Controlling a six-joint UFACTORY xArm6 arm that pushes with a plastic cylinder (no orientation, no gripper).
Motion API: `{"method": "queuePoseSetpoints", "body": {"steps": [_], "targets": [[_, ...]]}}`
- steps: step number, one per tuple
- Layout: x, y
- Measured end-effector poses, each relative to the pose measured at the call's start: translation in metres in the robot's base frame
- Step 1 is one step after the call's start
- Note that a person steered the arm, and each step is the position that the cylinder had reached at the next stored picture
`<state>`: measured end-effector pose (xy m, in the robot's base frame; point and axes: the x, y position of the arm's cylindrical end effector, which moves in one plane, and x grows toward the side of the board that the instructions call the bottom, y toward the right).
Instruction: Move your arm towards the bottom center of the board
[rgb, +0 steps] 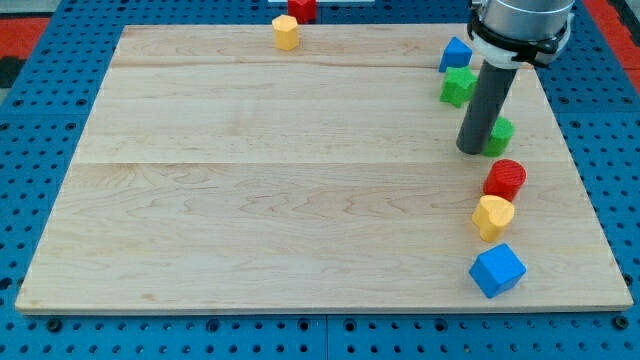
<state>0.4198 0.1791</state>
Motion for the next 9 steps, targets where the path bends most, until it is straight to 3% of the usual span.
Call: {"method": "queuePoseSetpoints", "body": {"steps": [2, 5, 9], "targets": [[0.000, 0.026], [-0.002, -0.044], [-0.002, -0.070]]}}
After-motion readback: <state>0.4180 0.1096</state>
